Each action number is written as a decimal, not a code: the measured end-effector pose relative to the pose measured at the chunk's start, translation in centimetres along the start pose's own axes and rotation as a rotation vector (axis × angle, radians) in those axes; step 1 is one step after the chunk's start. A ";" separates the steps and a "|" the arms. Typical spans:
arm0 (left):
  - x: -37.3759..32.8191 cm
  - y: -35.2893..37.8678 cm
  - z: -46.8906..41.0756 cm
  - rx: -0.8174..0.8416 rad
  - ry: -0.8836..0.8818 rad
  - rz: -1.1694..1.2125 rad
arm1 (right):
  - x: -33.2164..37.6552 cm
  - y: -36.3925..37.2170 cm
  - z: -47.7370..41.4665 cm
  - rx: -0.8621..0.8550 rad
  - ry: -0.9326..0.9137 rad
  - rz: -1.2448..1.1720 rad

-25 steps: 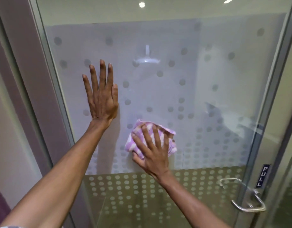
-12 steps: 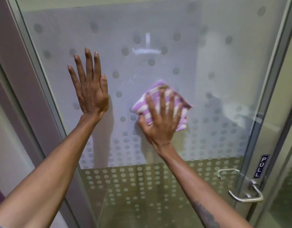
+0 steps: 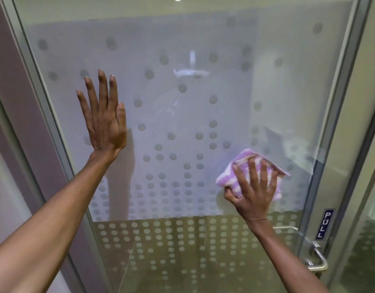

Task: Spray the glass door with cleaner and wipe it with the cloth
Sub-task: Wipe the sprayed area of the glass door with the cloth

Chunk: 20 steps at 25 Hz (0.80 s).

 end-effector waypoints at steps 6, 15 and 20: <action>-0.5 -0.4 0.0 0.012 0.001 0.030 | -2.0 -6.1 -16.6 -0.172 0.516 -0.119; -0.5 -0.5 0.2 0.008 0.013 0.038 | 13.9 -6.7 -24.5 -0.168 -0.003 -0.220; -0.5 -0.7 0.3 0.012 0.018 0.040 | 9.9 -2.5 -10.0 0.020 -0.278 -0.122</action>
Point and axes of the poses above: each hand's wrist, its own z-axis away from the middle knuckle, its own y-axis out of the palm, x = y × z, the point moved 2 cm from there along -z, towards the middle knuckle, and after that the axes turned 15 degrees about x, right-handed, at the moved point
